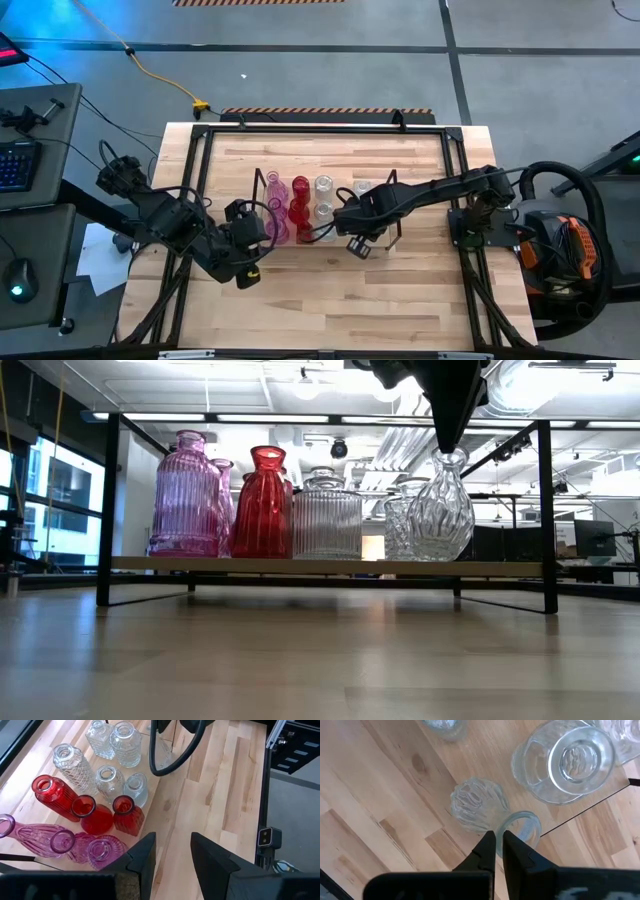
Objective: Sort vases onto shelf
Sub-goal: Put the transparent vase aligned with the other transparent vases on the shelf
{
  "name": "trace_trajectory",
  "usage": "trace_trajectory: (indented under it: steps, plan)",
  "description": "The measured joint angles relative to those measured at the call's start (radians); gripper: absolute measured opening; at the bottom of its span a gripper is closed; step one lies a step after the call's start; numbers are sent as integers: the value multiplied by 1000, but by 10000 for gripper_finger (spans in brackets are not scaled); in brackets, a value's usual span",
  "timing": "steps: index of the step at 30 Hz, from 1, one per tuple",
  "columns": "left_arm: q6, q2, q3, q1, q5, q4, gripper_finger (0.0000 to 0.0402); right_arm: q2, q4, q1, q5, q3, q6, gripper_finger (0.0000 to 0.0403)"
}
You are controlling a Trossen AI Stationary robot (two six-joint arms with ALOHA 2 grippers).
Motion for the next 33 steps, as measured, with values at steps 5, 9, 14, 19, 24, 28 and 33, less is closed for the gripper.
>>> trace_trajectory:
  steps: [5,9,14,19,24,28,33]
  plan:
    - [0,0,0,-2,-1,0,115,0,0,5,2,0,-15,0]
    - [1,0,0,-2,-3,0,115,0,-8,4,8,0,-18,0]
    - [6,0,0,-2,-3,-1,115,1,-7,4,17,0,-29,0]
    - [6,0,0,-2,-3,-1,115,2,-9,4,31,0,-37,0]
    - [6,0,0,-2,-3,-1,115,2,-6,4,33,0,-37,0]
    - [6,0,0,-2,-3,0,115,2,35,4,2,0,-35,0]
    - [6,0,0,-1,-4,-1,115,3,88,4,-25,0,-34,0]
